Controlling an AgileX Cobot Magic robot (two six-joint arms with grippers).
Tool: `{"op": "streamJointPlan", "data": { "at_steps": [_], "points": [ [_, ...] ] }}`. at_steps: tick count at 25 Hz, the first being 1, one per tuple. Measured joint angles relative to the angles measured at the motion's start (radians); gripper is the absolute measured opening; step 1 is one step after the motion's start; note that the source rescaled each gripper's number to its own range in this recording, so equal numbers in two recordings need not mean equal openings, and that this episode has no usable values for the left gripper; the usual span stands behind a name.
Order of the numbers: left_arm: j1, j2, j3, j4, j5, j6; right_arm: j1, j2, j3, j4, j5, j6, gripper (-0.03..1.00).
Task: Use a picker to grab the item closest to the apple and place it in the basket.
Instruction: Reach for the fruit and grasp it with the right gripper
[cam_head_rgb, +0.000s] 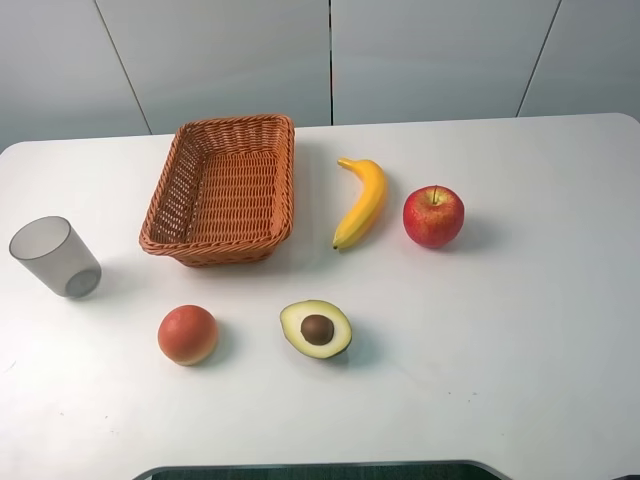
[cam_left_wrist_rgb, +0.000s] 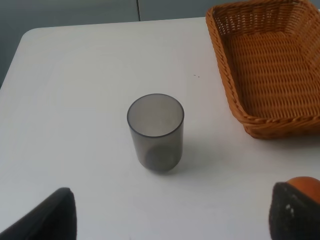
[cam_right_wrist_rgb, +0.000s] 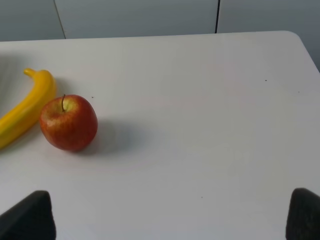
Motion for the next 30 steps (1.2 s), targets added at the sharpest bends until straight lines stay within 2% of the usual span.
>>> {"op": "streamJointPlan", "data": {
  "at_steps": [30],
  "points": [
    [0.000, 0.000, 0.000, 0.000, 0.000, 0.002, 0.000, 0.000, 0.000, 0.000, 0.000, 0.000, 1.00]
  ]
}}
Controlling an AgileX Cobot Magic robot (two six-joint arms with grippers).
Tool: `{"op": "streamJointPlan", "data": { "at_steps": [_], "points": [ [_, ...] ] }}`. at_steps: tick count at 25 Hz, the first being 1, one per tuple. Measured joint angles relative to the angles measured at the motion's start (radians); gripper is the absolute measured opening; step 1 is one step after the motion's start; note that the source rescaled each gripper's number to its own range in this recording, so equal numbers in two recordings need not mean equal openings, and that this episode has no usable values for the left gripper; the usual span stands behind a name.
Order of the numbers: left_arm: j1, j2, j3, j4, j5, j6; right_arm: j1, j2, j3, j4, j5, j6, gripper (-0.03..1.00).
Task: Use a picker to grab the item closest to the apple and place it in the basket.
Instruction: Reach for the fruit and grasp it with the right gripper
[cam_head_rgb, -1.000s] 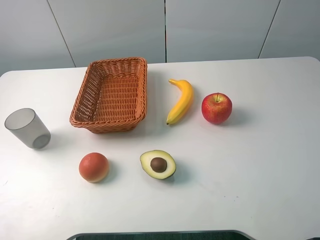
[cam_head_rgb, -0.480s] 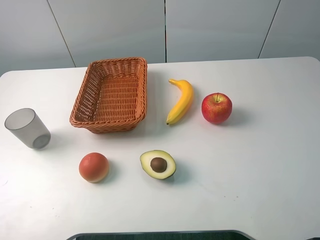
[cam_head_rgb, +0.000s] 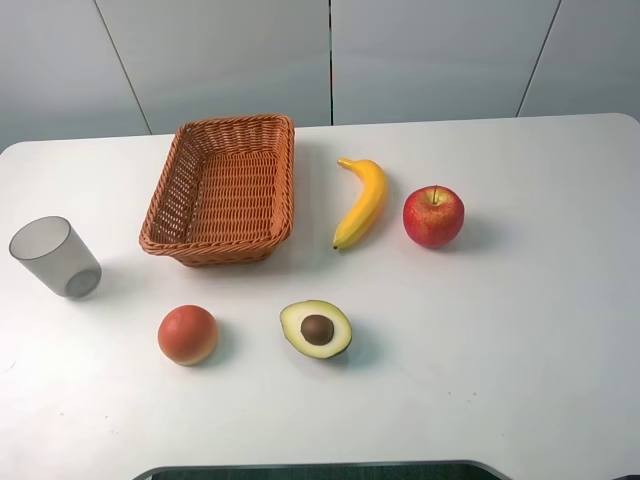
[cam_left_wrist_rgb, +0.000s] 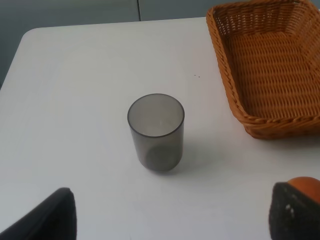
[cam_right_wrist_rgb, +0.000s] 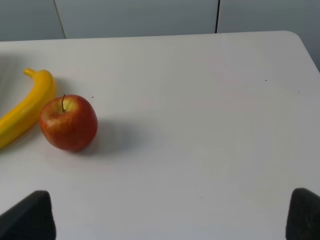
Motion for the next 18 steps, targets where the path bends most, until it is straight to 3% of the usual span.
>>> {"op": "streamJointPlan", "data": {
  "at_steps": [18],
  "points": [
    [0.000, 0.000, 0.000, 0.000, 0.000, 0.000, 0.000, 0.032, -0.002, 0.013, 0.002, 0.000, 1.00]
  ]
}}
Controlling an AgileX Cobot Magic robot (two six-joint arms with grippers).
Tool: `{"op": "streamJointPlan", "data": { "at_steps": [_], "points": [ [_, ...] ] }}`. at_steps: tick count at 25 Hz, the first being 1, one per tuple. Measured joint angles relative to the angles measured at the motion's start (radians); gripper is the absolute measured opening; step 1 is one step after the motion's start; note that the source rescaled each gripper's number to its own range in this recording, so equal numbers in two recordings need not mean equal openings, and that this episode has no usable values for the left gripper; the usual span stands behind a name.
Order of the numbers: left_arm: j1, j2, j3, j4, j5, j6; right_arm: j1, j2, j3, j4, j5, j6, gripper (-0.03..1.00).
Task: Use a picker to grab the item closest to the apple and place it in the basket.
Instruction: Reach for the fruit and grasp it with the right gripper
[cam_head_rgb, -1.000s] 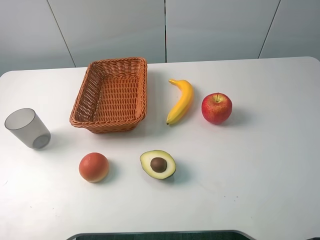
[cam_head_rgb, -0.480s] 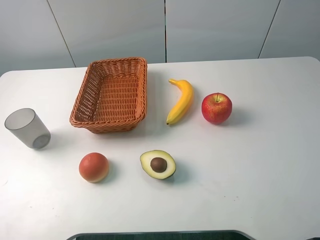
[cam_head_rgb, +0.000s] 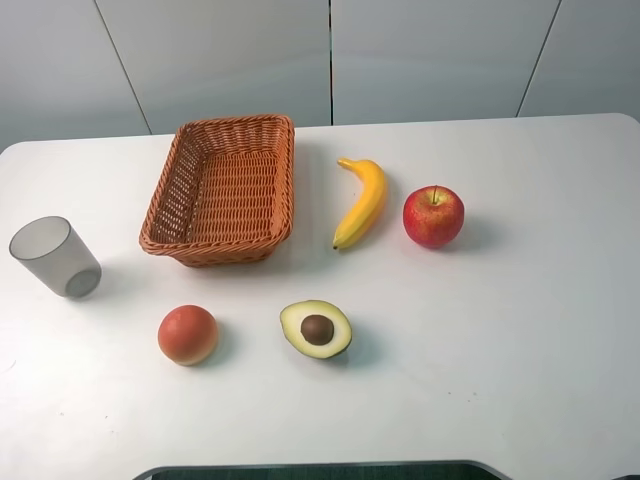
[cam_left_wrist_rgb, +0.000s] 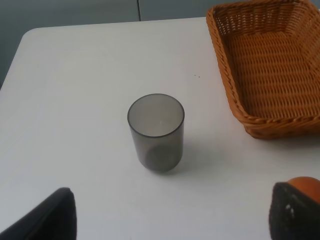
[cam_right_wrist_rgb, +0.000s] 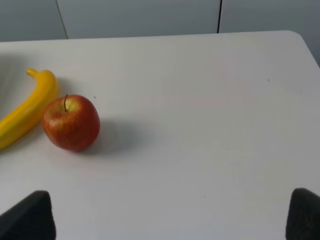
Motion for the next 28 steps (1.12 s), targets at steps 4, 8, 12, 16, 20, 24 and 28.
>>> {"op": "streamJointPlan", "data": {
  "at_steps": [4, 8, 12, 16, 20, 24, 28],
  "points": [
    [0.000, 0.000, 0.000, 0.000, 0.000, 0.000, 0.000, 0.142, -0.040, 0.037, 0.004, -0.021, 1.00],
    [0.000, 0.000, 0.000, 0.000, 0.000, 0.000, 0.000, 0.332, -0.104, 0.056, 0.004, -0.032, 1.00],
    [0.000, 0.000, 0.000, 0.000, 0.000, 0.000, 0.001, 0.506, -0.170, 0.065, 0.004, -0.078, 1.00],
    [0.000, 0.000, 0.000, 0.000, 0.000, 0.000, 0.076, 0.644, -0.212, 0.065, -0.002, -0.099, 1.00],
    [0.000, 0.000, 0.000, 0.000, 0.000, 0.000, 0.223, 0.773, -0.247, 0.065, -0.048, -0.073, 1.00],
    [0.000, 0.000, 0.000, 0.000, 0.000, 0.000, 0.354, 0.934, -0.288, 0.063, -0.108, -0.030, 1.00],
    [0.000, 0.000, 0.000, 0.000, 0.000, 0.000, 0.441, 1.121, -0.386, 0.029, -0.160, 0.007, 1.00]
  ]
}}
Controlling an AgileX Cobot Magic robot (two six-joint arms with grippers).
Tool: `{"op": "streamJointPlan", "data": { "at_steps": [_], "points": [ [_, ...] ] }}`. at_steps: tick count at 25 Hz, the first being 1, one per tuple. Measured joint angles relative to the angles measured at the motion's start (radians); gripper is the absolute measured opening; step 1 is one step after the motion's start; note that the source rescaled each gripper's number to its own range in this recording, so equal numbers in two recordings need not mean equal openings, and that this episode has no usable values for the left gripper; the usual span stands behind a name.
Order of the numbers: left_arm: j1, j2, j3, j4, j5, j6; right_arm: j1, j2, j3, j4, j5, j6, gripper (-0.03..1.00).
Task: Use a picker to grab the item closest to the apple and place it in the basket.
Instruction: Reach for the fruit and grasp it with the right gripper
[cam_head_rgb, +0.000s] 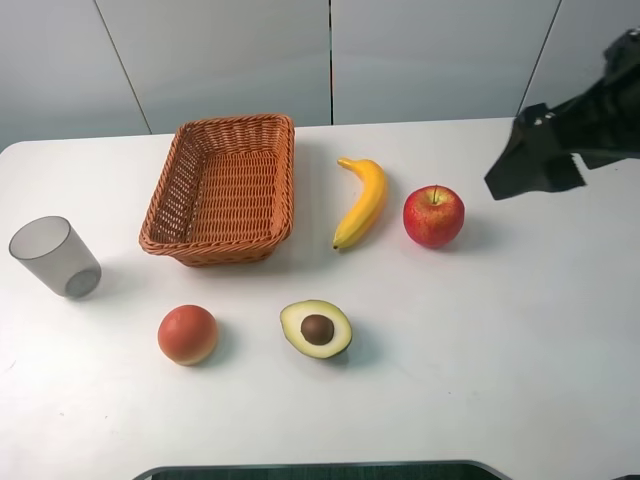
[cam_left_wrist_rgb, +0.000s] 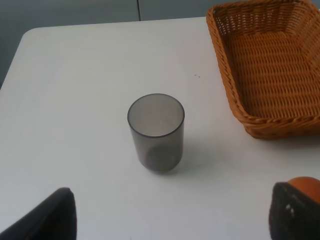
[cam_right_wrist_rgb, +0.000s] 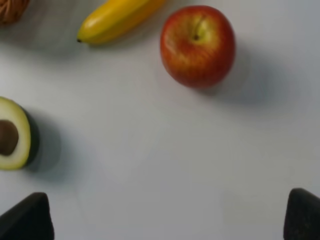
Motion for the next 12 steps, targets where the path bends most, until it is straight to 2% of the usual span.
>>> {"op": "streamJointPlan", "data": {
  "at_steps": [4, 12],
  "points": [
    [0.000, 0.000, 0.000, 0.000, 0.000, 0.000, 0.022, 0.219, -0.153, -0.019, -0.026, 0.010, 1.00],
    [0.000, 0.000, 0.000, 0.000, 0.000, 0.000, 0.023, 0.618, -0.509, -0.019, 0.008, 0.021, 1.00]
  ]
}}
